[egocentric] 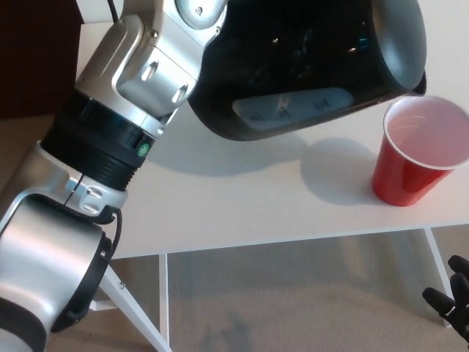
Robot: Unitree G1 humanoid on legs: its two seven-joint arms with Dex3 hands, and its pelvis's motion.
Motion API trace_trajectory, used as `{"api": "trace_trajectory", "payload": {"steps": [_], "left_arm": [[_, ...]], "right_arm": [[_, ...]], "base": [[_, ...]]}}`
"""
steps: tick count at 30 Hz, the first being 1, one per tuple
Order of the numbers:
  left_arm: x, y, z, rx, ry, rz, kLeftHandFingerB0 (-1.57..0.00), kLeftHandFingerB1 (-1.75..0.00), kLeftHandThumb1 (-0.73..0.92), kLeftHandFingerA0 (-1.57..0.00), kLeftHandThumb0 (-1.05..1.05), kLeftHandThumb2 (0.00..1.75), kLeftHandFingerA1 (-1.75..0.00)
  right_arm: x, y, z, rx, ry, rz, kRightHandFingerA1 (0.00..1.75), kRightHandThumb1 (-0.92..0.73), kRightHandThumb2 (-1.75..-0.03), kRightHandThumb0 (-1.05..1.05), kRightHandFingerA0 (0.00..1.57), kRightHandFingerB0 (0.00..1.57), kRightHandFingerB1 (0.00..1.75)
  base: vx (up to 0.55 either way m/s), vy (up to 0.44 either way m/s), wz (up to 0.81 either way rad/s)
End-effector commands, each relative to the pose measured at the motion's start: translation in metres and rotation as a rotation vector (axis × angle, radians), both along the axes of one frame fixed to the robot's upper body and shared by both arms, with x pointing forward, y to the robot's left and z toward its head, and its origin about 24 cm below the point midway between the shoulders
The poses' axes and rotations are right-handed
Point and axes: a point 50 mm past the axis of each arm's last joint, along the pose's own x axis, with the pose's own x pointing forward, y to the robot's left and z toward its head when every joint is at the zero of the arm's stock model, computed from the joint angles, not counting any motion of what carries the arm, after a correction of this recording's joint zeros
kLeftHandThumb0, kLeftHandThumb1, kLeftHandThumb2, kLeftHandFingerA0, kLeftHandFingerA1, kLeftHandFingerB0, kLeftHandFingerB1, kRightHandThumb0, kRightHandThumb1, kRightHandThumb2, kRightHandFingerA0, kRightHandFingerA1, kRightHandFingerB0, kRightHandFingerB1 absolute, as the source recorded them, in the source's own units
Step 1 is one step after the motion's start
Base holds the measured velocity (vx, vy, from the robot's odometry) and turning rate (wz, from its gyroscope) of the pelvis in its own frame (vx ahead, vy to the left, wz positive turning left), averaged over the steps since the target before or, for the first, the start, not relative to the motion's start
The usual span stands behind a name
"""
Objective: The robot walk towards a table in front and uses its left hand to pick up the pot from the base and pour water to the cup on the right hand side
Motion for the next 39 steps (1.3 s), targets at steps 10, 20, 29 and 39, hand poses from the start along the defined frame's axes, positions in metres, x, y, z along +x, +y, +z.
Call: {"api": "trace_trajectory", "payload": {"steps": [10, 20, 29, 39], "left_arm": [[-0.023, -0.018, 0.016, 0.165, -0.253, -0.125, -0.67, -1.44, 0.73, -0.79, -0.13, 0.64, -1.67], [-0.028, -0.027, 0.013, 0.225, -0.385, -0.179, -0.87, -0.55, 0.62, -0.83, -0.27, 0.58, -1.5], [-0.03, -0.031, 0.016, 0.269, -0.47, -0.163, -0.88, -0.56, 0.58, -0.88, -0.29, 0.57, -1.48], [-0.033, -0.036, 0.024, 0.37, -0.623, -0.134, -0.89, -0.57, 0.6, -0.93, -0.28, 0.57, -1.37]], "right_arm": [[-0.002, -0.007, 0.003, -0.028, -0.004, -0.007, 0.88, -0.6, -0.61, -0.46, 0.45, 0.47, 0.61], [0.004, -0.006, 0.007, -0.037, -0.011, -0.01, 0.85, -0.58, -0.6, -0.46, 0.43, 0.47, 0.61], [0.003, -0.007, 0.004, -0.013, -0.008, -0.018, 0.85, -0.56, -0.62, -0.48, 0.42, 0.51, 0.64], [0.001, -0.008, 0.005, -0.034, -0.008, -0.002, 0.82, -0.58, -0.6, -0.48, 0.39, 0.48, 0.6]], "base": [[0.0, 0.0, 0.0], [0.0, 0.0, 0.0], [0.0, 0.0, 0.0], [0.0, 0.0, 0.0]]}}
